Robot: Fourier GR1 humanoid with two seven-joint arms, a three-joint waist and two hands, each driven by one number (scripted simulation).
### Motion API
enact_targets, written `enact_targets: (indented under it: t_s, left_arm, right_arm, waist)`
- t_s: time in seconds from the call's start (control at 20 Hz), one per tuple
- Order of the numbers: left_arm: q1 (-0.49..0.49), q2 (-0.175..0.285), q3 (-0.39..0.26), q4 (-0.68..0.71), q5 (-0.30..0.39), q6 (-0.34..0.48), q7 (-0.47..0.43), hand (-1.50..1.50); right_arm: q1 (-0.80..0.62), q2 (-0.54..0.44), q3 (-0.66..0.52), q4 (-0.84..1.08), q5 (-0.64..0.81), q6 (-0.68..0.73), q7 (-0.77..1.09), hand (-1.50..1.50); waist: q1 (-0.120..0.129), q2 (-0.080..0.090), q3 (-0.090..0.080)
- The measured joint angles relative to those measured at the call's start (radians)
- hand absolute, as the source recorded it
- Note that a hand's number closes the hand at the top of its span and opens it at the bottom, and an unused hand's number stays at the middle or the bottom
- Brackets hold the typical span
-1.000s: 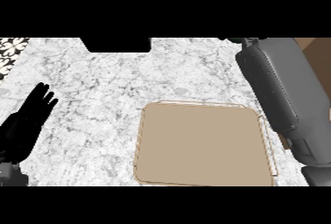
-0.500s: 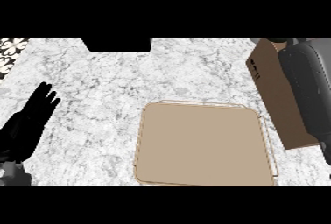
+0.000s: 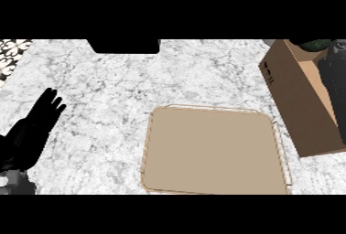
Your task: Pick the squash from the tray and place it in the cardboard box
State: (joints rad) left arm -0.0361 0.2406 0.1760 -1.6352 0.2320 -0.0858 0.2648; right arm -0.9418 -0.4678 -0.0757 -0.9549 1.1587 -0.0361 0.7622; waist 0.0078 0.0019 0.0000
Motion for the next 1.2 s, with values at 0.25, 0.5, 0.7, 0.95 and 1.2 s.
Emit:
enact_targets:
  t_s: [0.25, 0.5, 0.7, 0.95, 1.2]
  left_arm:
    - [-0.008, 0.007, 0.017, 0.002, 0.010, -0.010, 0.009, 0.00]
    - [-0.015, 0.005, 0.017, -0.017, 0.017, -0.009, 0.031, 0.00]
    - [-0.015, 0.002, 0.016, -0.005, 0.015, -0.021, 0.016, 0.00]
    - [-0.019, -0.004, 0.019, -0.011, 0.004, -0.011, 0.022, 0.00]
    - [0.000, -0.004, 0.026, -0.014, 0.008, -0.018, 0.018, 0.00]
  right_arm:
    - [0.068, -0.009, -0.050, 0.074, -0.035, -0.090, -0.096, 1.50]
    - [0.092, 0.005, -0.116, 0.165, -0.103, -0.097, -0.121, -1.50]
    - [0.118, 0.010, -0.170, 0.266, -0.149, -0.134, -0.159, -1.50]
    - [0.159, 0.025, -0.198, 0.289, -0.205, -0.191, -0.277, -1.50]
    - [0.164, 0.040, -0.282, 0.229, -0.289, -0.357, -0.364, -1.50]
  waist:
    - [0.001, 0.001, 0.000]
    - [0.004, -0.002, -0.003]
    - [0.008, 0.001, -0.002]
    - [0.003, 0.001, 0.000]
    - [-0.002, -0.001, 0.001]
